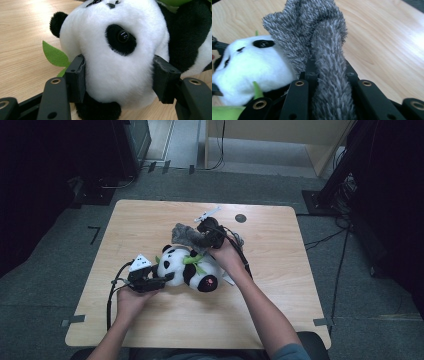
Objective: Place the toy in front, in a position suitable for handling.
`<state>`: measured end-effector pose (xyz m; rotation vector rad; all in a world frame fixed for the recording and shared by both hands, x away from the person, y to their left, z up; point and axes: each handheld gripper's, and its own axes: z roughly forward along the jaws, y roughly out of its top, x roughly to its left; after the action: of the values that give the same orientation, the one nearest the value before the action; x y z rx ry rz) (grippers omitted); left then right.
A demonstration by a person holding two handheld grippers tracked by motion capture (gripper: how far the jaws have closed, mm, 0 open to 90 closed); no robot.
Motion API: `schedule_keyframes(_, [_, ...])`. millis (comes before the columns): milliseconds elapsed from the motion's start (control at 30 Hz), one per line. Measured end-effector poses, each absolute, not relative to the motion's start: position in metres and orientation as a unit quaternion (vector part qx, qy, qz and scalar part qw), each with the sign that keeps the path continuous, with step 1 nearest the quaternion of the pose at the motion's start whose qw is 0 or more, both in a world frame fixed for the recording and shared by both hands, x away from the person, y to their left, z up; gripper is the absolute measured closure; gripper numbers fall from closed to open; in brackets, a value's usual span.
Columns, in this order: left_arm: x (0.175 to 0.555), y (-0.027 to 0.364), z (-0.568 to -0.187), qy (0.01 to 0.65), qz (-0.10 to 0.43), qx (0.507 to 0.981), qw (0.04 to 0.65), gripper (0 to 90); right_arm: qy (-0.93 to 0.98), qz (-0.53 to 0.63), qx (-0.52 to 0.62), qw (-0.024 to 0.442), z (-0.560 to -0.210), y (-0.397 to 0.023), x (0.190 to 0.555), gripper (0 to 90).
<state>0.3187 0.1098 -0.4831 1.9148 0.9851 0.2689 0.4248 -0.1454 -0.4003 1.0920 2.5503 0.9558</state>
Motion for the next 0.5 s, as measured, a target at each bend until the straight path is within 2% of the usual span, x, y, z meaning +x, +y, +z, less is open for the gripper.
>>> schedule_keyframes(300, [0.319, 0.111, -0.484, 0.4, 0.107, 0.779, 0.47, 37.4, 0.856, 0.319, 0.39, 0.116, -0.394, -0.168, 0.429, 74.3])
schedule_keyframes(500, [0.319, 0.111, -0.485, 0.401, 0.107, 0.778, 0.471, 36.3, 0.849, 0.349, 0.379, 0.116, -0.377, -0.168, 0.423, 74.2])
